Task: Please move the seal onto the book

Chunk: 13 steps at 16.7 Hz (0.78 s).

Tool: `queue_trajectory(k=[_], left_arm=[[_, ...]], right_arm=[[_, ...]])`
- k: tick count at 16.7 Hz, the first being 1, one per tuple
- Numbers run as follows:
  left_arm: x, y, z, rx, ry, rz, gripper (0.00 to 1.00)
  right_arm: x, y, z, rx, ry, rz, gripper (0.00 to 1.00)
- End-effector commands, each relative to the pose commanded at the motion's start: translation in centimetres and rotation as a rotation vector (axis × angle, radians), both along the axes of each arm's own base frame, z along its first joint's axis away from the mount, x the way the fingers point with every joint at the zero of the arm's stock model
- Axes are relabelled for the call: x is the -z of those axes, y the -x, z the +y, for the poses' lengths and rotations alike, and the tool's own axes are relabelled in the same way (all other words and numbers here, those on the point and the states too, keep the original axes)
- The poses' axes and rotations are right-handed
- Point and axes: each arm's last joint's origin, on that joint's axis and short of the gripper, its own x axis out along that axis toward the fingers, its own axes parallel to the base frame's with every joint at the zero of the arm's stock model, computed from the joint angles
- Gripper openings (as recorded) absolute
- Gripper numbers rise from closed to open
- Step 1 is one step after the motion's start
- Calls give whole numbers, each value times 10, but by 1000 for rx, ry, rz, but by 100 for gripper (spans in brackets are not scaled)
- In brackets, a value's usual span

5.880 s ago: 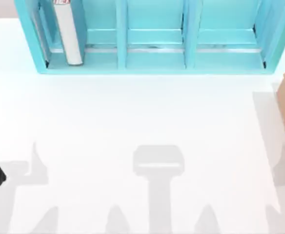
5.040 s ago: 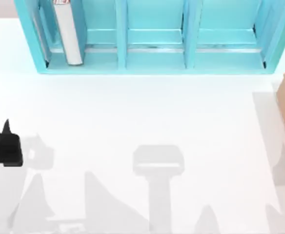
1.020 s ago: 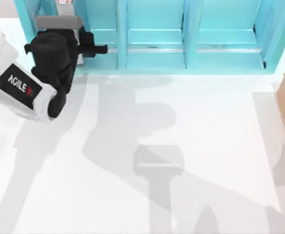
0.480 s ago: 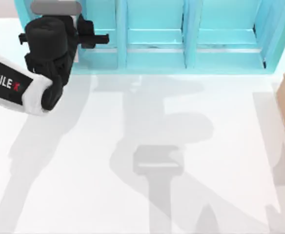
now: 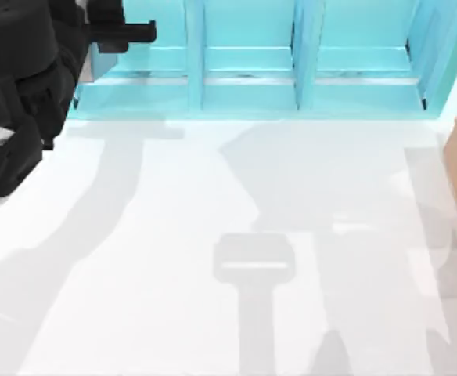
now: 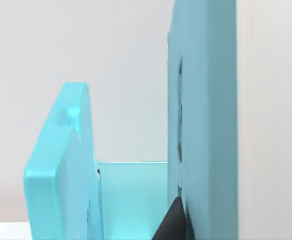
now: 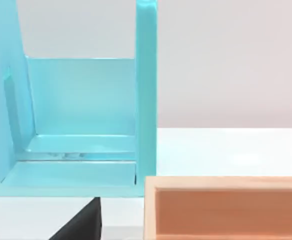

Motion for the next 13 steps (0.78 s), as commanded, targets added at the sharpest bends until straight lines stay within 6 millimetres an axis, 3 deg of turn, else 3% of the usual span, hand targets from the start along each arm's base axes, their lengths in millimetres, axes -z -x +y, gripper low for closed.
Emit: queue_trajectory(k=[3,5,13], left_arm=[[-16,39,7,2,-5,4,0],[-19,54,10,2,-11,12,0],[-18,58,10,-2,-9,23,0]], right_arm=[[0,0,0,0,0,0,100],[0,0,0,0,0,0,100],[0,0,0,0,0,0,100]])
